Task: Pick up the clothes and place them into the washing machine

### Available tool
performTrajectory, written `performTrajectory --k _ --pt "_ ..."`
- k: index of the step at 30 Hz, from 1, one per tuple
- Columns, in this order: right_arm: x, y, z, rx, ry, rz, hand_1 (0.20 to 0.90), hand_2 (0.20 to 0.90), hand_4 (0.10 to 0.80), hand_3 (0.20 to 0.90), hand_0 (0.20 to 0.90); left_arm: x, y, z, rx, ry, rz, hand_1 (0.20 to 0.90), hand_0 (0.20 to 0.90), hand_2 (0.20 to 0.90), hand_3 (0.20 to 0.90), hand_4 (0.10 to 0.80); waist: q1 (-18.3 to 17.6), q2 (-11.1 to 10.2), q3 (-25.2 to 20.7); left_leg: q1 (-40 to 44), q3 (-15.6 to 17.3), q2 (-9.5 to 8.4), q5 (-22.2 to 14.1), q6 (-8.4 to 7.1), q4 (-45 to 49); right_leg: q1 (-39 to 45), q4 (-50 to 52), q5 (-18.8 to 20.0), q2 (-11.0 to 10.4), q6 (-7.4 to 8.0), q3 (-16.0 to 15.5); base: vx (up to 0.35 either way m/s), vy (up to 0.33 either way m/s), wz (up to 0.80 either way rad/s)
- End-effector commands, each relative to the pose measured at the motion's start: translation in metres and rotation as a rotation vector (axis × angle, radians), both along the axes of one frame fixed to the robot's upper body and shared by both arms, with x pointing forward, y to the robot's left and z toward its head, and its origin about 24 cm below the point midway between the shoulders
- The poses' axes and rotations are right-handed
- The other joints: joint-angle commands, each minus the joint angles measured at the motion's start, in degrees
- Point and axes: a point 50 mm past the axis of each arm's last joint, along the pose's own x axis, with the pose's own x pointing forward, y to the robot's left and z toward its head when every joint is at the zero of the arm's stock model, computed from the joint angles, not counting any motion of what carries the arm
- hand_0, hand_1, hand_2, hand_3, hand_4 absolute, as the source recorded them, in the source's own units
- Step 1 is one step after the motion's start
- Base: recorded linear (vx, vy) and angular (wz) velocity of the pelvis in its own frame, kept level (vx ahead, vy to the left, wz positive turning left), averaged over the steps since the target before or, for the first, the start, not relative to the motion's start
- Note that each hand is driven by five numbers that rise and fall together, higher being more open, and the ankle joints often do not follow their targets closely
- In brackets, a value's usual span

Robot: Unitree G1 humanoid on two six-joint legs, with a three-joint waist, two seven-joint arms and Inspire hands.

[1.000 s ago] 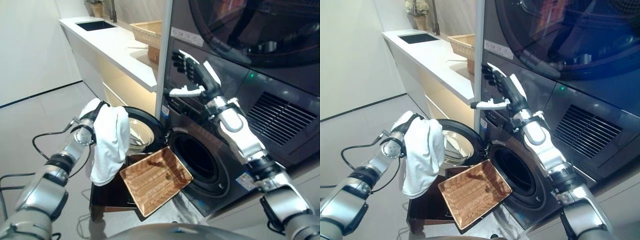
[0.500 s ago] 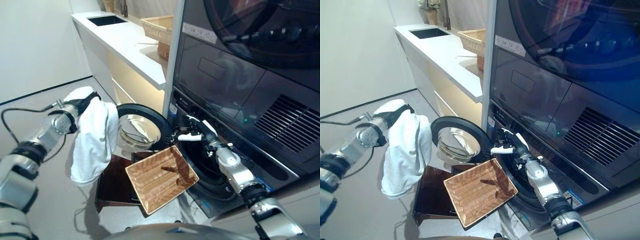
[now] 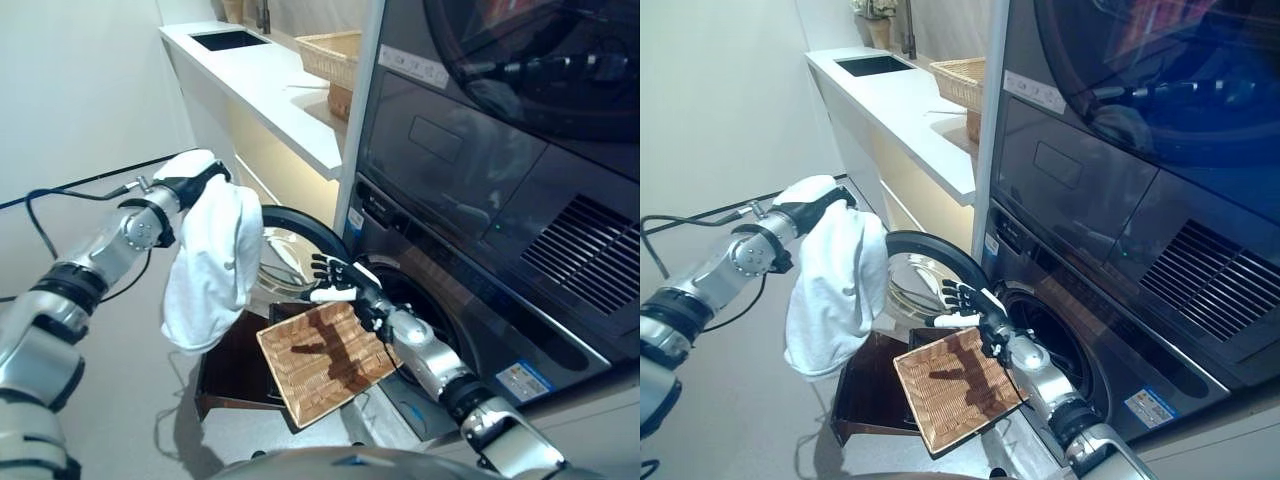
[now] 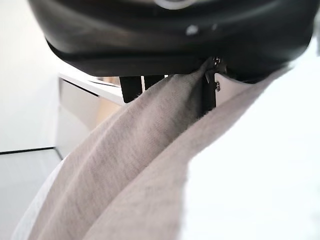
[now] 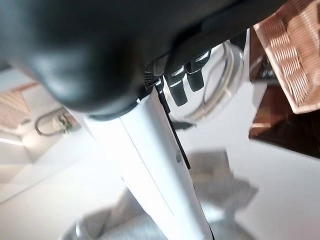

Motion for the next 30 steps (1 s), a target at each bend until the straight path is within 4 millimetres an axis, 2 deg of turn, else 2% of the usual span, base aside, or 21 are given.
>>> performTrajectory --k 1,6,11,16,24,30 --pt "0.041 0.026 0.051 0.124 -0.173 0.036 0.900 0.900 0.800 0.900 0.900 0.017 -0.028 0.075 -0.131 -0.282 -0.081 0.200 0.200 0.200 0.200 0.300 2.2 2.5 -6.5 -1.0 0.5 -0.88 -2.2 -1.35 1.3 -1.2 9.3 -6.9 -1.5 1.75 -0.6 0.000 0.000 0.00" --pt "0.045 0.045 0.060 0.161 -0.171 0.068 0.900 0.900 0.800 0.900 0.900 0.017 -0.046 0.067 -0.191 -0.261 -0.122 0.200 0.200 0.200 0.200 0.300 2.7 2.0 -6.5 -1.2 0.4 -0.74 -2.3 -1.27 1.4 -1.4 9.4 -6.8 -1.4 1.70 -0.6 0.000 0.000 0.00" --pt "0.048 0.053 0.065 0.173 -0.170 0.079 0.900 0.900 0.800 0.900 0.900 0.016 -0.059 0.063 -0.236 -0.251 -0.158 0.200 0.200 0.200 0.200 0.300 3.0 1.4 -6.5 -1.2 0.4 -0.74 -2.3 -1.20 1.4 -1.4 9.3 -6.7 -1.3 1.59 -0.6 0.000 0.000 0.00" --pt "0.054 0.063 0.069 0.152 -0.169 0.089 0.900 0.900 0.800 0.900 0.900 0.009 -0.081 0.055 -0.315 -0.221 -0.237 0.200 0.200 0.200 0.200 0.300 3.7 0.7 -6.5 -1.2 0.2 -0.66 -2.4 -1.07 1.3 -1.3 9.2 -6.7 -1.3 1.39 -0.7 0.000 0.000 0.00" --pt "0.059 0.070 0.070 0.101 -0.168 0.095 0.900 0.900 0.800 0.900 0.900 0.004 -0.101 0.060 -0.398 -0.225 -0.311 0.200 0.200 0.200 0.200 0.300 4.5 0.3 -6.5 -1.5 -0.2 -0.71 -2.4 -0.92 1.3 -1.4 9.2 -6.6 -1.4 1.32 -0.7 0.000 0.000 0.00" --pt "0.062 0.073 0.066 0.062 -0.152 0.088 0.900 0.900 0.800 0.900 0.900 -0.003 -0.126 0.068 -0.463 -0.235 -0.404 0.200 0.200 0.200 0.200 0.300 5.1 0.0 -6.4 -1.7 -0.6 -0.81 -2.4 -0.80 1.3 -1.3 9.1 -6.5 -1.4 1.29 -1.0 -0.002 0.003 0.01"
